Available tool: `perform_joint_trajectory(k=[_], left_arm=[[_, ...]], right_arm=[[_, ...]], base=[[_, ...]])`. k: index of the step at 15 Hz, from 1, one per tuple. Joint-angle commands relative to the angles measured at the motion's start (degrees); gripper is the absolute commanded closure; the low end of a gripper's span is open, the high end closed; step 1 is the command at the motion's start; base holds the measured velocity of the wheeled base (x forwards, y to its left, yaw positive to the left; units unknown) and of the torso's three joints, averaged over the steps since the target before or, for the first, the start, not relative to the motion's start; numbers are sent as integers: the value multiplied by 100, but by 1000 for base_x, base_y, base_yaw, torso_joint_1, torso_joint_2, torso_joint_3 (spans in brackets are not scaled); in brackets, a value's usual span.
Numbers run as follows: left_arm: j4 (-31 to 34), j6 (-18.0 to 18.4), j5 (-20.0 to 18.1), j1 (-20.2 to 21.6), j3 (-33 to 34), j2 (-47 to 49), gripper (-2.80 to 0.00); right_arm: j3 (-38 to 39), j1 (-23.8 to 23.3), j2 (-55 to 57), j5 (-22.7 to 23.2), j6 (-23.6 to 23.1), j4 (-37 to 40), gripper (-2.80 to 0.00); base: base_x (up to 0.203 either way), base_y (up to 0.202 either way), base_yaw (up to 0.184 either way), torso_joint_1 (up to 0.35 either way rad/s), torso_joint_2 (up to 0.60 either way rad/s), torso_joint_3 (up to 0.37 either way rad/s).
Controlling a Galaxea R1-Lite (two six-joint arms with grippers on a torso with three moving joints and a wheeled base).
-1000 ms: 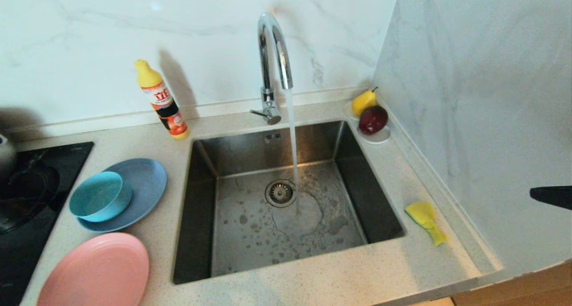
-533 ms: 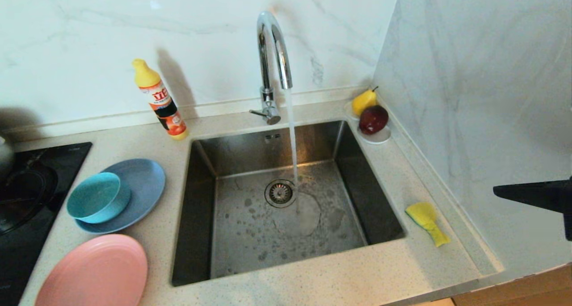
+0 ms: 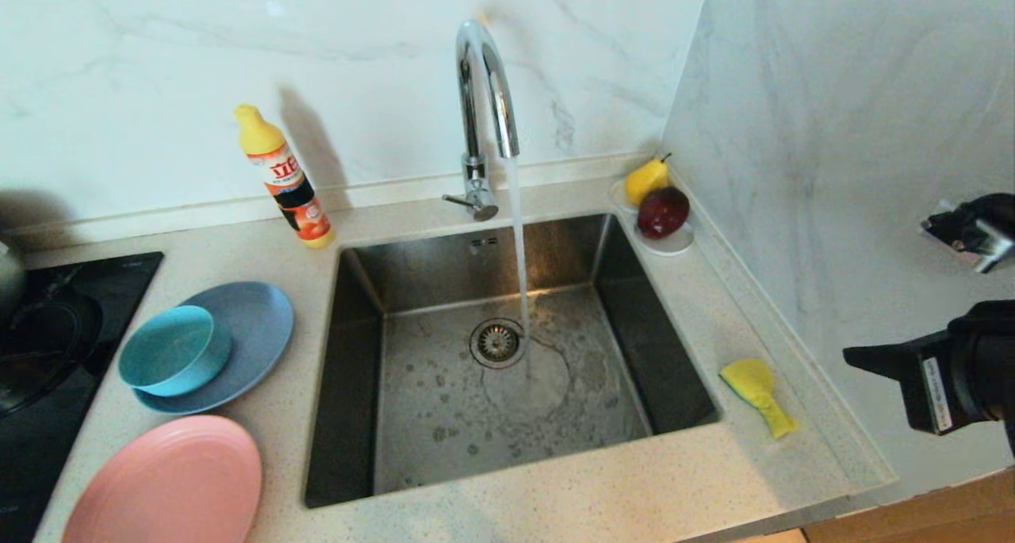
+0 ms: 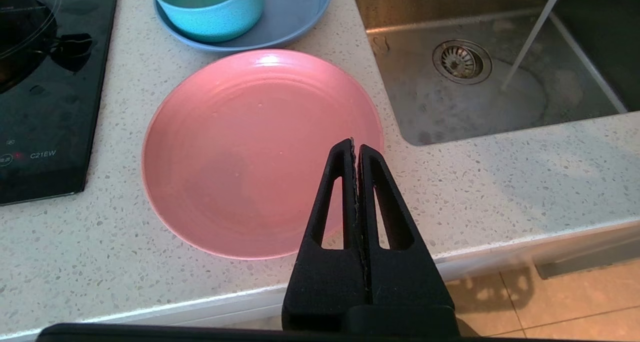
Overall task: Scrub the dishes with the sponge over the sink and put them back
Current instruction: Pick up a bowl and the sponge
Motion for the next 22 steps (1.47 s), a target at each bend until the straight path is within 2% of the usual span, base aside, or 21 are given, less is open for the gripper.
perform_joint_trajectory(k=[1, 5, 8, 17, 22], left_arm=[[2, 1, -2, -4, 0, 11, 0], [2, 1, -2, -4, 7, 11, 0], [2, 1, -2, -3, 1, 11, 0], [2, 1, -2, -4, 4, 11, 0], [2, 1, -2, -4, 0, 11, 0]], right_arm=[[102, 120, 248, -216, 220, -66, 0], [428, 138, 502, -353, 595, -198, 0], [753, 138, 570, -534, 633, -491, 0], [1215, 138, 1336, -549, 1320, -739, 0], [1671, 182, 1773, -561, 1420, -1511, 0]], base=[[0, 0, 0, 0, 0, 0], [0, 0, 0, 0, 0, 0], [0, 0, 0, 0, 0, 0], [0, 0, 0, 0, 0, 0], [0, 0, 0, 0, 0, 0]])
